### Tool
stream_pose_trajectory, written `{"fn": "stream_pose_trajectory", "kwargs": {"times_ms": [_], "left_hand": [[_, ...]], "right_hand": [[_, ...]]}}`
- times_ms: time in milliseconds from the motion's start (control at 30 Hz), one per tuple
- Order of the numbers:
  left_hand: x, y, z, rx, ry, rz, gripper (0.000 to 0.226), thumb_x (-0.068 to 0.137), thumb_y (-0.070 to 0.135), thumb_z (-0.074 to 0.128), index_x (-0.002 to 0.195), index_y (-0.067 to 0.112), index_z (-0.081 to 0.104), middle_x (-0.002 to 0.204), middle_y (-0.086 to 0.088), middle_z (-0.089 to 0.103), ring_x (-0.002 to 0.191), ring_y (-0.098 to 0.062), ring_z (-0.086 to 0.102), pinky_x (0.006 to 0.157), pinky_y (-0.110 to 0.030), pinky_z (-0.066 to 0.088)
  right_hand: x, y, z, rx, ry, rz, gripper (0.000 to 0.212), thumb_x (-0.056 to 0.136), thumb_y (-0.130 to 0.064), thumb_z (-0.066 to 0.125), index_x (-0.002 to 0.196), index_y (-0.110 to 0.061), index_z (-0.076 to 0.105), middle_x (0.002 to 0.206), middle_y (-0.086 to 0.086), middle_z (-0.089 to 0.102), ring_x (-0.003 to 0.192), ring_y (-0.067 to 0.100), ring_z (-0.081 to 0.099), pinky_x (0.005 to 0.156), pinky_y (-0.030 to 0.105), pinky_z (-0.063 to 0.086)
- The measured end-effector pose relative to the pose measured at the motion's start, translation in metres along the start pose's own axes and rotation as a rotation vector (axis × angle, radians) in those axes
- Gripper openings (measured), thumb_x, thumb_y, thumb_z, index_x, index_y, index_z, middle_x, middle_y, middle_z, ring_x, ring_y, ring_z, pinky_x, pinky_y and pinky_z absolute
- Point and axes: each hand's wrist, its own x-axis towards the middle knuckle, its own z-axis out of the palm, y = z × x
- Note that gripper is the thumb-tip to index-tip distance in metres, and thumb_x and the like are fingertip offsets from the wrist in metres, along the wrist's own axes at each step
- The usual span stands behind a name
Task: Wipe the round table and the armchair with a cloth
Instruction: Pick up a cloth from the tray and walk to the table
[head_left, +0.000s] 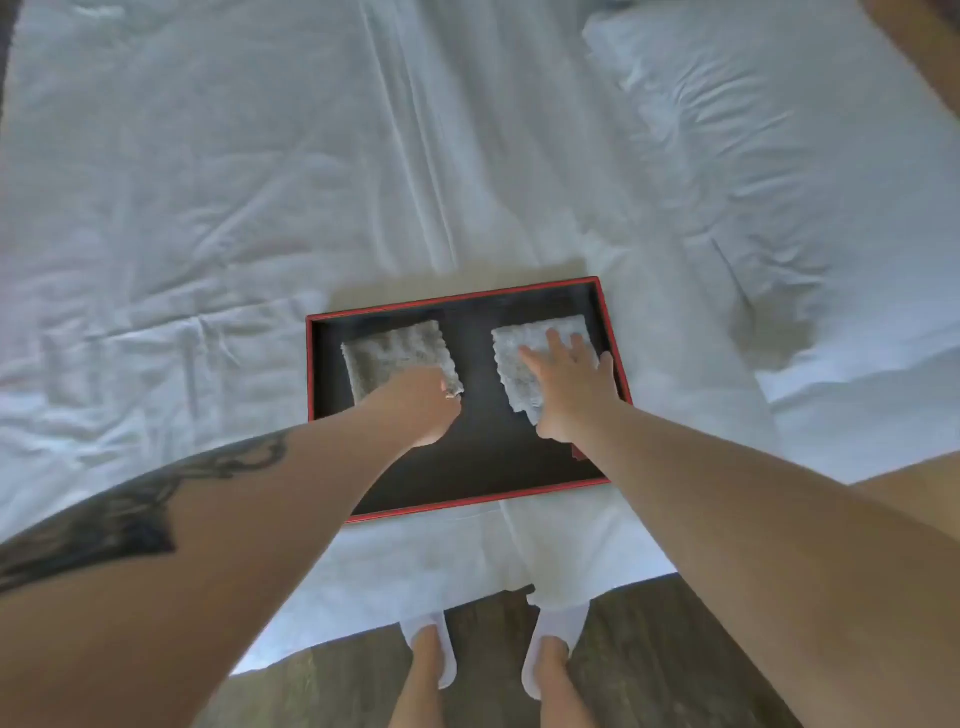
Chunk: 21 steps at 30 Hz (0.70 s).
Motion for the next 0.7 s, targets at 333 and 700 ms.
{"fn": "stream_pose_trajectory", "kwargs": {"times_ms": [333,700], "left_hand": [[-0.009,-0.059,0.031,0.020,0.041,-0.152,0.030,0.097,0.025,0.045,0.123,0.018,0.060,0.124,-0.004,0.061,0.107,-0.025,0.060,0.092,-0.035,0.050],[-0.047,-0.012,-0.020,0.110,0.023,-0.045,0.039,0.102,0.026,0.036,0.135,0.013,0.051,0.137,-0.005,0.053,0.117,-0.026,0.054,0.090,-0.032,0.044]], "right_hand": [[-0.020,0.005,0.062,0.034,0.259,-0.039,0.062,0.081,-0.015,0.070,0.137,-0.022,0.044,0.126,-0.002,0.056,0.113,0.023,0.053,0.099,0.036,0.037],[-0.060,-0.011,-0.037,-0.007,-0.071,0.014,0.010,0.083,-0.028,0.047,0.075,-0.022,0.045,0.070,-0.005,0.051,0.056,0.014,0.046,0.053,0.024,0.032]]}}
